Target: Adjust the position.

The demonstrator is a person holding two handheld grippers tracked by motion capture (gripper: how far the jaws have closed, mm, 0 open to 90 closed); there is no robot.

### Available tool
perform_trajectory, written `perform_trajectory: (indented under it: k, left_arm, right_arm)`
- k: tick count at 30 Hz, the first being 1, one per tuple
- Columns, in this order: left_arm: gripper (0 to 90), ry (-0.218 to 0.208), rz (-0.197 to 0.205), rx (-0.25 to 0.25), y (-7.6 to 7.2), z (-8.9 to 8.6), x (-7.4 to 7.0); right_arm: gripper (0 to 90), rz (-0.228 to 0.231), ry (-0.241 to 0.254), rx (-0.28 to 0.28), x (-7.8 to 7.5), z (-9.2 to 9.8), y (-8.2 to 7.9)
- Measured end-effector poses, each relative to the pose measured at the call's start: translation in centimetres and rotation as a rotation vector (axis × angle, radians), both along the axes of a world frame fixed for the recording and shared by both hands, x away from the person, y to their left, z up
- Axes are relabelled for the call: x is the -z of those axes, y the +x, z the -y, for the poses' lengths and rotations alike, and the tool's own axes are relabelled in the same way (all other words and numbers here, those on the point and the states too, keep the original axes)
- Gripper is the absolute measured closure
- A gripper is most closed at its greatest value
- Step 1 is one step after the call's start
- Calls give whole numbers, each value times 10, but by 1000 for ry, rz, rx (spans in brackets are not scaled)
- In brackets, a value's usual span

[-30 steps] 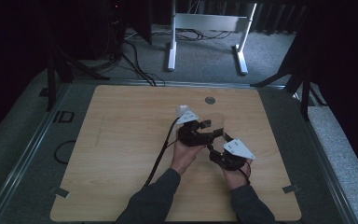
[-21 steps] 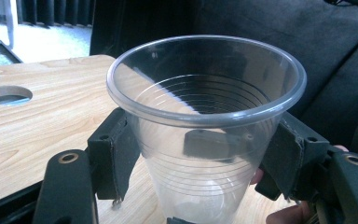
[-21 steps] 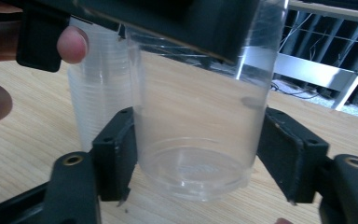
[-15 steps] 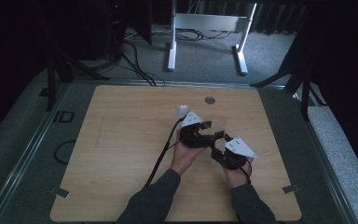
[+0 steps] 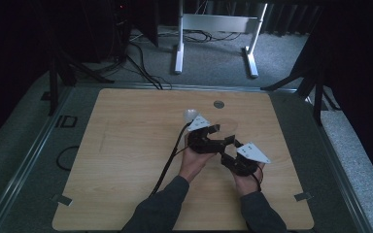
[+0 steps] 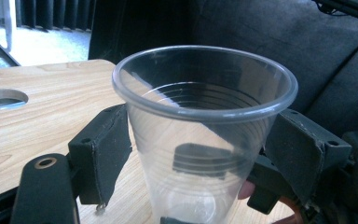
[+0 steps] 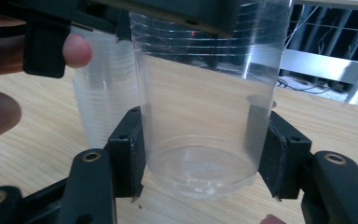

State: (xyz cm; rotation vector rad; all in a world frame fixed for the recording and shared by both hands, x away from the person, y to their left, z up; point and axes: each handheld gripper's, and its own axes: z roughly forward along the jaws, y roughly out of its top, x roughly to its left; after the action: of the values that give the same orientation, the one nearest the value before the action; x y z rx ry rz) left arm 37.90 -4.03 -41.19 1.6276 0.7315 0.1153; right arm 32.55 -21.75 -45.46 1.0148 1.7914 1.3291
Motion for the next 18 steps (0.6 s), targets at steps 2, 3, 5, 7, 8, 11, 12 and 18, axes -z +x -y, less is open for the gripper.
perform_trajectory:
  k: [2, 3, 5, 7, 8, 11, 12, 18]
  left_arm:
    - [221, -1, 4, -4, 0, 1, 0]
    - [217, 0, 3, -7, 0, 1, 0]
    - [217, 1, 6, -11, 0, 1, 1]
    - [217, 4, 9, -15, 0, 1, 1]
    - [213, 4, 10, -15, 0, 2, 1]
    - [211, 3, 13, -15, 0, 2, 1]
    - [211, 3, 15, -14, 0, 2, 1]
    - [213, -7, 25, -21, -1, 2, 0]
  right_arm:
    - [412, 0, -1, -2, 0, 0, 0]
    - [412, -2, 3, -8, 1, -1, 0]
    - [412, -6, 7, -12, 1, -1, 0]
    - [412, -6, 8, -13, 1, -2, 0]
    - [412, -6, 8, -16, 1, -2, 0]
    - [412, -13, 14, -23, 1, -2, 0]
    - [412, -13, 14, -23, 1, -2, 0]
    - [412, -15, 25, -32, 2, -2, 0]
